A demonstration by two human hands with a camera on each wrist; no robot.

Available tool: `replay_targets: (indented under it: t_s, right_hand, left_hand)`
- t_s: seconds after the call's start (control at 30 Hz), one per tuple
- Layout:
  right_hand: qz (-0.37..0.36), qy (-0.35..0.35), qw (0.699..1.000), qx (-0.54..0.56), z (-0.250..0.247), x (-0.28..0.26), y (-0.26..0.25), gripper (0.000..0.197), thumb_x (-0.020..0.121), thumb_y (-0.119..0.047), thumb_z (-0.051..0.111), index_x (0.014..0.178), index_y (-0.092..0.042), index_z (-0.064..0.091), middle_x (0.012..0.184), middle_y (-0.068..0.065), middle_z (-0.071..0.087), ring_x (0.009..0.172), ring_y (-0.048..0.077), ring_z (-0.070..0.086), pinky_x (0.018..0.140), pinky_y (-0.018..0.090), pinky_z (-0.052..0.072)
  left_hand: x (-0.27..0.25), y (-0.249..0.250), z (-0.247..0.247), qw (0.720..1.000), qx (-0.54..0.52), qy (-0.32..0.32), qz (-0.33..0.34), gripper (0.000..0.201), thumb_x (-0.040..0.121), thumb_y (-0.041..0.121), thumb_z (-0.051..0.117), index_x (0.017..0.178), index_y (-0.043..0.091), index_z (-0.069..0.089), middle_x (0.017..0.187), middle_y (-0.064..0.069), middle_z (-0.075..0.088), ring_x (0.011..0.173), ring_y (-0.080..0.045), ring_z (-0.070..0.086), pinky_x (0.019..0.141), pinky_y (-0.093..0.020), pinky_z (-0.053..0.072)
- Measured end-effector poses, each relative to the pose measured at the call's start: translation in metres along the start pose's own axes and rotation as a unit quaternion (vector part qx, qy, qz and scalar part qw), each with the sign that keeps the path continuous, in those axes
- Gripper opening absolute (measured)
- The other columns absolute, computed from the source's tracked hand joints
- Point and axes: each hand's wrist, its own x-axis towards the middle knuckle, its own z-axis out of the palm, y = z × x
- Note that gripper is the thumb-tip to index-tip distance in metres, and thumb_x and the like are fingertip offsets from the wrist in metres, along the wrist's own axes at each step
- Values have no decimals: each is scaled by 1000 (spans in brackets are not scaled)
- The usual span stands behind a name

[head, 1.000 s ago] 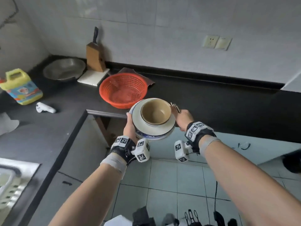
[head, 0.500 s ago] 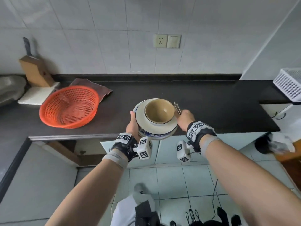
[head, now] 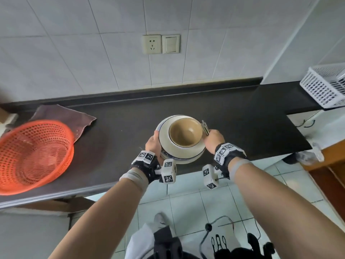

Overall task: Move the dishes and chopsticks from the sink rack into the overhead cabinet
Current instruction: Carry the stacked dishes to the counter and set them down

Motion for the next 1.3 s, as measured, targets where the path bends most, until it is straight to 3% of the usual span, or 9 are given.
replay_targets:
  t_s: [0.1,0.27,0.47,0.6,0.77,0.9,1.1,1.2,1.3]
  right_hand:
    - [4,-22,1000,-19,3,22,6,35,97,-37,54,102,-6,70,92,11,68,84,33,59,74,31,41]
    - [-7,-56,996,-66,9,61,10,48,99,-45,50,107,-1,67,107,20,70,101,40,65,75,32,42]
    - [-41,-94,991,-89,21,96,19,47,99,-44,50,104,-1,68,105,21,72,99,41,66,82,38,50]
    - [-48,-111,988,-96,35,116,23,42,101,-37,50,109,1,66,108,20,69,104,40,65,83,37,47]
    - [-51,-125,984,-119,54,135,30,43,101,-40,49,108,1,63,110,20,68,103,38,64,78,34,44]
    - [-46,-129,980,-143,62,144,32,35,102,-31,50,110,1,63,113,19,68,105,37,64,77,33,42]
    - [-33,-145,979,-139,71,158,33,41,102,-38,50,111,-1,62,113,19,67,104,37,63,75,32,40]
    - [-29,-148,980,-134,75,163,33,42,102,-40,50,110,-1,62,112,19,67,103,36,63,75,32,40]
    - [-23,-152,978,-139,77,168,33,39,101,-38,51,111,-2,62,112,18,67,96,35,61,75,32,40]
  left_hand:
    - [38,-14,13,1000,-4,17,0,64,74,69,34,81,14,65,100,-17,73,101,-37,68,99,-56,52]
    - [115,-51,28,999,13,23,-24,103,52,97,46,111,15,65,107,-11,74,100,-36,71,96,-56,53]
    - [171,-83,37,999,7,45,-8,111,39,104,50,105,16,67,102,-12,77,96,-36,73,94,-58,54]
    - [135,-61,48,998,22,50,-10,83,66,78,56,113,10,66,112,-15,73,104,-38,70,95,-54,56]
    - [131,-51,51,991,109,71,15,34,89,47,58,87,14,62,100,-17,68,93,-33,66,97,-51,55]
    - [152,-59,45,984,161,81,-2,28,81,44,62,77,17,64,77,-7,62,70,-24,58,89,-50,56]
    - [155,-50,47,980,183,84,-4,21,93,32,63,78,18,66,85,-10,70,79,-29,67,86,-44,59]
    - [155,-45,50,977,197,81,-11,11,93,23,61,85,18,67,75,-5,67,69,-27,61,71,-35,55]
    - [158,-44,52,973,214,82,-16,19,86,9,57,73,20,64,70,-4,64,64,-26,57,61,-28,48]
